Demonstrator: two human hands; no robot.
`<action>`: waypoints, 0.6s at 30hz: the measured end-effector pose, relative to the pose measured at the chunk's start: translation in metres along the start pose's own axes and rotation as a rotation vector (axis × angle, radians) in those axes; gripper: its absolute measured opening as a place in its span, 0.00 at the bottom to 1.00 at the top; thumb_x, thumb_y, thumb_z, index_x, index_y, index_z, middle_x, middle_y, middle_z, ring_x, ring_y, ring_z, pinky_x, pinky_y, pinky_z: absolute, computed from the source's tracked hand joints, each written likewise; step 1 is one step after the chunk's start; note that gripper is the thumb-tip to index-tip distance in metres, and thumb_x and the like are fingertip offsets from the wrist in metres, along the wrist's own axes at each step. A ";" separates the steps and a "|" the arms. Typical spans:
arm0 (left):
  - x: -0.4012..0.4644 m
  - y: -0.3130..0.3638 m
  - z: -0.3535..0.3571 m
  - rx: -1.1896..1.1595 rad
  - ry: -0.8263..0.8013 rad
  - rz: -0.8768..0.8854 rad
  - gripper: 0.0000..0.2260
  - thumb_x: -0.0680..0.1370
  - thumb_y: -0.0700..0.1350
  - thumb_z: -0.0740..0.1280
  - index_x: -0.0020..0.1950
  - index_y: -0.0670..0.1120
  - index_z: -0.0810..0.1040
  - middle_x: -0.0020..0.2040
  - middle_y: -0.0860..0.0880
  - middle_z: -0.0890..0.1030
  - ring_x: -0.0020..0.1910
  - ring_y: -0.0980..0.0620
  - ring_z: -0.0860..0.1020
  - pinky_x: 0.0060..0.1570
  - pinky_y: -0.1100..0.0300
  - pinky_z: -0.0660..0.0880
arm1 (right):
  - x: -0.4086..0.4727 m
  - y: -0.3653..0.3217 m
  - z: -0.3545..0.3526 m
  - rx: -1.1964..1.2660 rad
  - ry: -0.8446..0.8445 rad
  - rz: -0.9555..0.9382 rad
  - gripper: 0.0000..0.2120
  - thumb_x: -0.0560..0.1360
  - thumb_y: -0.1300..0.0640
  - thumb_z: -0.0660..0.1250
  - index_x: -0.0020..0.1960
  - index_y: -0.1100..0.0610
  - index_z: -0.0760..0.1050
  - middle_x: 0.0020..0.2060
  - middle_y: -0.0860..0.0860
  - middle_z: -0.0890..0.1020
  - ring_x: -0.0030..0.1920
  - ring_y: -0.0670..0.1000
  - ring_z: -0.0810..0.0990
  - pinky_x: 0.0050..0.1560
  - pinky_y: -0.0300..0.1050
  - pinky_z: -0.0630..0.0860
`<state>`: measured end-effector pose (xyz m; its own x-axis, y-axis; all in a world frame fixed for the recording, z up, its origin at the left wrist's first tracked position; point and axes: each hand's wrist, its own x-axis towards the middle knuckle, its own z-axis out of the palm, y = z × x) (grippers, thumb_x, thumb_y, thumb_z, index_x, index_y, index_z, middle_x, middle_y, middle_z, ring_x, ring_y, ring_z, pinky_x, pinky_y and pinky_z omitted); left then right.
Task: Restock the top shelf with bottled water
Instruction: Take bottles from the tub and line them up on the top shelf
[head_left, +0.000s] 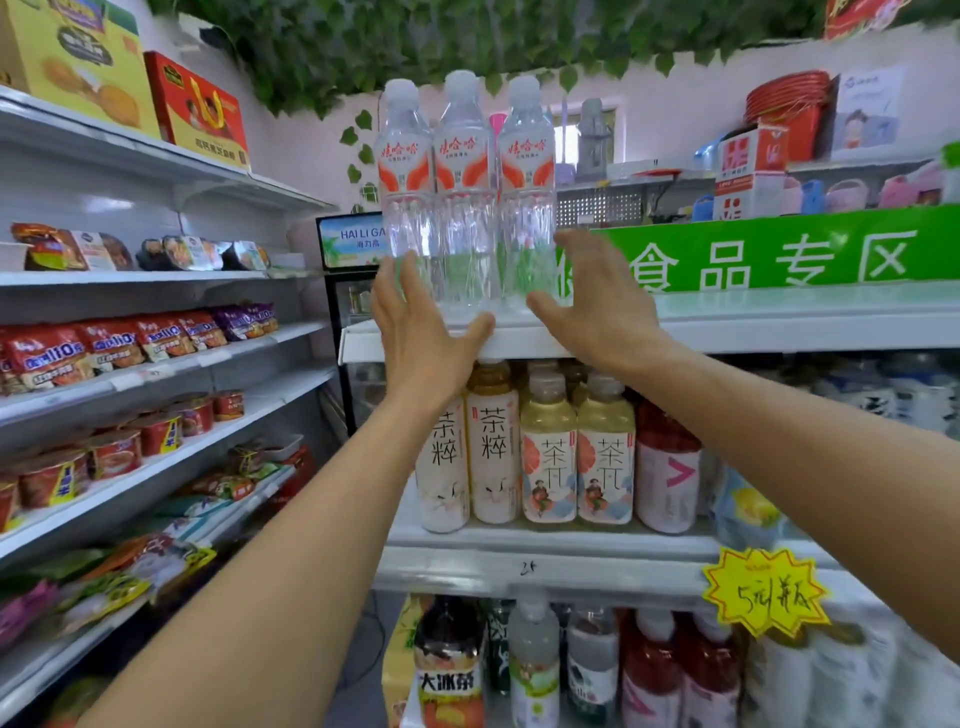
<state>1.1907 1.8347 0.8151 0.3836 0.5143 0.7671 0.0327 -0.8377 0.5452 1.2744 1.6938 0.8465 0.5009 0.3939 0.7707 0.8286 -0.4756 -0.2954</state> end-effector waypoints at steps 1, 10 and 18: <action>-0.017 -0.001 -0.004 0.009 0.019 0.048 0.39 0.74 0.53 0.72 0.78 0.46 0.56 0.77 0.45 0.55 0.76 0.45 0.52 0.75 0.49 0.55 | -0.016 -0.001 -0.005 -0.003 0.027 -0.034 0.28 0.78 0.49 0.66 0.74 0.54 0.62 0.70 0.52 0.69 0.70 0.53 0.67 0.60 0.51 0.70; -0.170 -0.051 -0.020 -0.021 -0.148 -0.032 0.24 0.76 0.49 0.71 0.69 0.46 0.70 0.64 0.48 0.72 0.66 0.50 0.70 0.65 0.59 0.67 | -0.165 0.018 0.015 0.103 -0.089 -0.038 0.12 0.77 0.52 0.65 0.59 0.52 0.76 0.51 0.44 0.77 0.52 0.49 0.78 0.47 0.47 0.72; -0.334 -0.130 0.020 -0.022 -0.571 -0.516 0.20 0.74 0.44 0.74 0.63 0.43 0.75 0.58 0.47 0.74 0.59 0.46 0.74 0.60 0.54 0.71 | -0.298 0.085 0.091 0.064 -0.585 0.168 0.09 0.75 0.51 0.66 0.54 0.51 0.76 0.49 0.50 0.79 0.51 0.55 0.79 0.49 0.53 0.76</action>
<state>1.0771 1.7681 0.4810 0.7417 0.6593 0.1233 0.3209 -0.5102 0.7979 1.2185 1.6076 0.5404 0.6653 0.6930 0.2778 0.7306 -0.5276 -0.4335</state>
